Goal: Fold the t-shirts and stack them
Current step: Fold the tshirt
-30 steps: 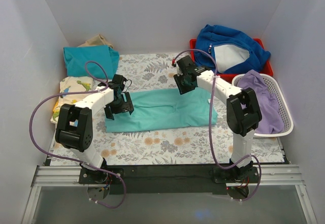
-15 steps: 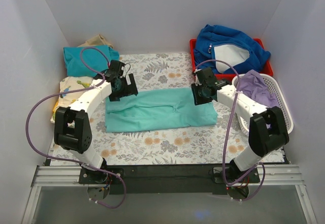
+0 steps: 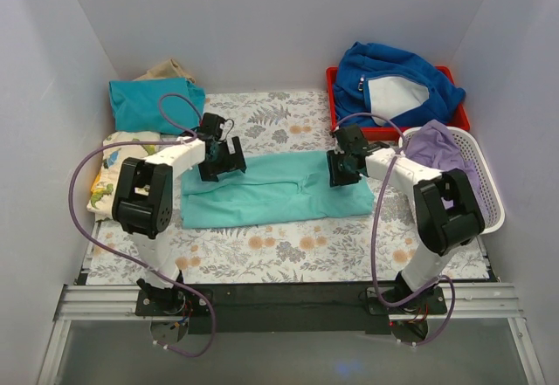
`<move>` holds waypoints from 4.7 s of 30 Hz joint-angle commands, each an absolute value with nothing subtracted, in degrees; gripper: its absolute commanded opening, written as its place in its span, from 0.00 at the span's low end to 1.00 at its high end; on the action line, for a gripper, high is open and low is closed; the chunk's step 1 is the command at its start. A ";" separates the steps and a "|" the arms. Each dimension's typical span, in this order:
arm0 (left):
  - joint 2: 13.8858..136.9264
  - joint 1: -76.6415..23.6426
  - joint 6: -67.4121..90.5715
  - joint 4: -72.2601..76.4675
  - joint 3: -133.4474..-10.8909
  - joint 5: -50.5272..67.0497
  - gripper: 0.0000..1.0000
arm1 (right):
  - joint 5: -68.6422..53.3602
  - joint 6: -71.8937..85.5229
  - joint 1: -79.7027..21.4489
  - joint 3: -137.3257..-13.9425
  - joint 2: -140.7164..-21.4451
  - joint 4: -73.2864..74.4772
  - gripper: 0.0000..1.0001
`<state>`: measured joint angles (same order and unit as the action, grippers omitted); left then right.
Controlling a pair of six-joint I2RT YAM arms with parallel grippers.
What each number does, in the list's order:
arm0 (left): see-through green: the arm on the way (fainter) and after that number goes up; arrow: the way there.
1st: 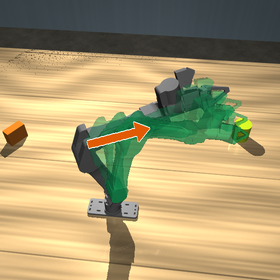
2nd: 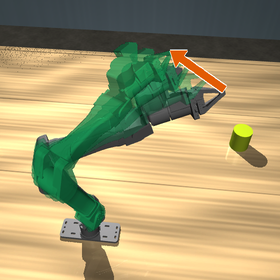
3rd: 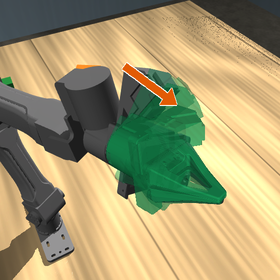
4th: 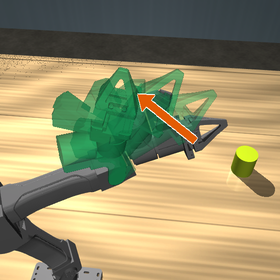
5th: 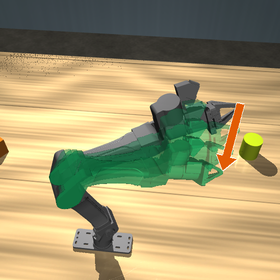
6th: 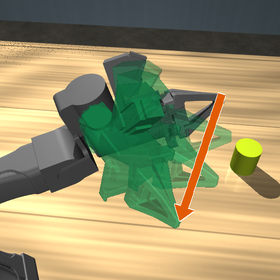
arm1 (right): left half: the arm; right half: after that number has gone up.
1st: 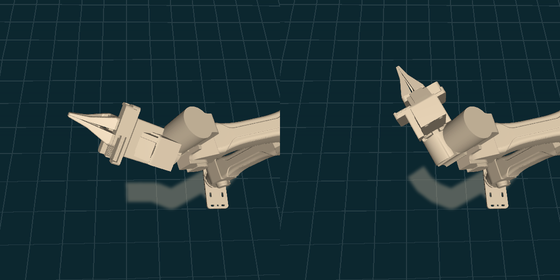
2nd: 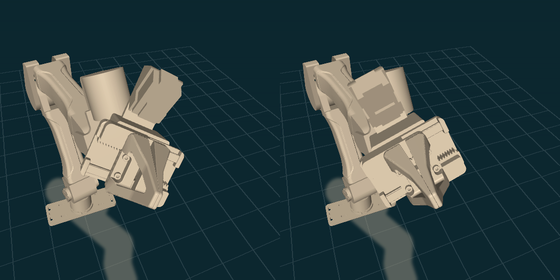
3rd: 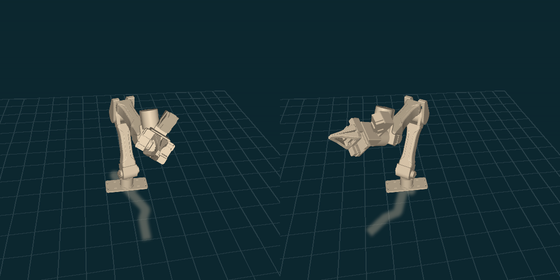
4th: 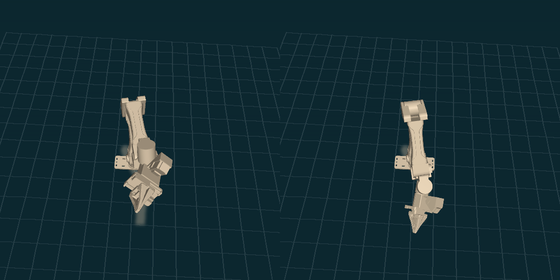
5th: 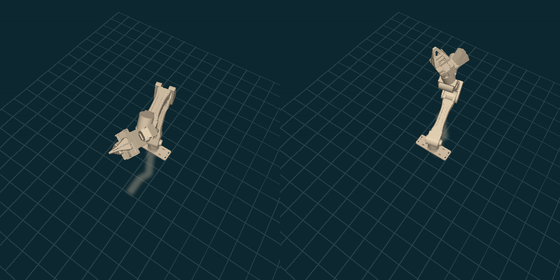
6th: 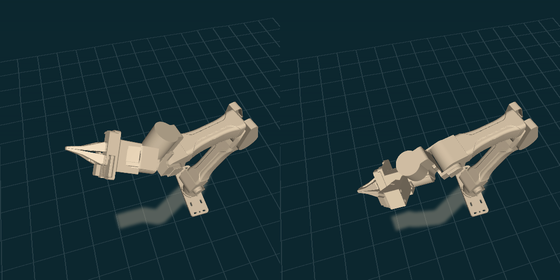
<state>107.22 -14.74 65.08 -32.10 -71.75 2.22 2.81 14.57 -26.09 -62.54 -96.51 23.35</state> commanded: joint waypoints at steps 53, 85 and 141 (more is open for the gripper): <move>89.37 -38.94 74.80 -50.11 -76.82 -12.04 0.98 | -31.46 3.78 -22.15 -106.39 -124.29 22.33 0.54; 124.00 -26.55 66.88 -16.70 -97.47 29.96 0.98 | -17.41 5.62 -25.14 -64.60 -95.90 13.88 0.56; 77.70 -25.84 76.89 -25.85 -51.96 5.18 0.98 | -2.12 15.82 -60.29 -55.90 -93.86 18.98 0.53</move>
<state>78.91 -25.04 72.95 -25.26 -55.72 4.03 -6.22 14.83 -59.90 -54.41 -93.14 18.33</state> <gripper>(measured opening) 0.981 0.536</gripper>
